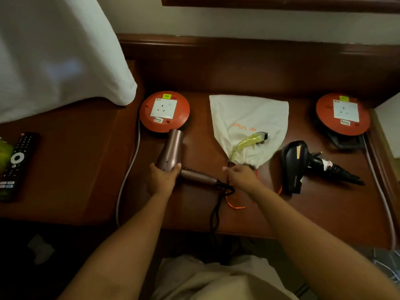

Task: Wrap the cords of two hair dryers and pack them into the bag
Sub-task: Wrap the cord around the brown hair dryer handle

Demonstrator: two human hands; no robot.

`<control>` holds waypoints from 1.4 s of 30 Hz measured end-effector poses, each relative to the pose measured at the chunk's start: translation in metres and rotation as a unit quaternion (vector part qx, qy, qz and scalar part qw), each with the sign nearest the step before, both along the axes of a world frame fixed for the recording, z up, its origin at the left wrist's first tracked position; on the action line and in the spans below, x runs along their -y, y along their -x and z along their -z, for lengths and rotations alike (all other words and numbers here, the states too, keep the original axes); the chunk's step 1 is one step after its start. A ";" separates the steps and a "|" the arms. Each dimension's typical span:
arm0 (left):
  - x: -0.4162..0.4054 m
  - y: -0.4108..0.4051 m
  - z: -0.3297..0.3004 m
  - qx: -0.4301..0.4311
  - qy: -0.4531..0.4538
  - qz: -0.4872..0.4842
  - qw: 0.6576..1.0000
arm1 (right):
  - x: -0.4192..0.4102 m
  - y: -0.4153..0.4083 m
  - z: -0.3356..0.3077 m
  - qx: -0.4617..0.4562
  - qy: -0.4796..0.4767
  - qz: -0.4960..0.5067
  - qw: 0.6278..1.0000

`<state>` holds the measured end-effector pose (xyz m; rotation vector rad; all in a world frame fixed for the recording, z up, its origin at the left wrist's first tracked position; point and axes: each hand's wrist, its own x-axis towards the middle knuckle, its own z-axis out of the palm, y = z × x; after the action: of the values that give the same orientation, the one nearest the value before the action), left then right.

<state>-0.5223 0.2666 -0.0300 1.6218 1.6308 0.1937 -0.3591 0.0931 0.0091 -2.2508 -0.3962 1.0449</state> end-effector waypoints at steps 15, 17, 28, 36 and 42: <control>0.033 -0.016 -0.011 -0.161 -0.287 0.333 0.884 | 0.006 0.020 0.031 -0.019 0.137 -0.060 0.989; 0.043 -0.017 -0.009 -0.144 -0.335 0.493 0.790 | 0.005 0.022 0.029 -0.015 0.106 -0.038 0.994; 0.031 -0.057 -0.020 -0.198 -0.219 0.637 0.712 | 0.042 0.008 0.004 -0.141 -0.126 0.202 0.961; 0.027 -0.078 -0.052 -0.113 -0.211 0.593 0.768 | 0.036 -0.016 -0.058 -0.270 -0.314 0.311 0.856; 0.007 -0.113 -0.122 -0.093 -0.304 0.580 0.750 | 0.028 -0.029 -0.097 -0.292 -0.384 0.284 0.829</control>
<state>-0.4091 0.2594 0.0921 2.9292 0.3733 -0.1208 -0.3298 0.0650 0.1056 -1.1279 0.1224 0.9463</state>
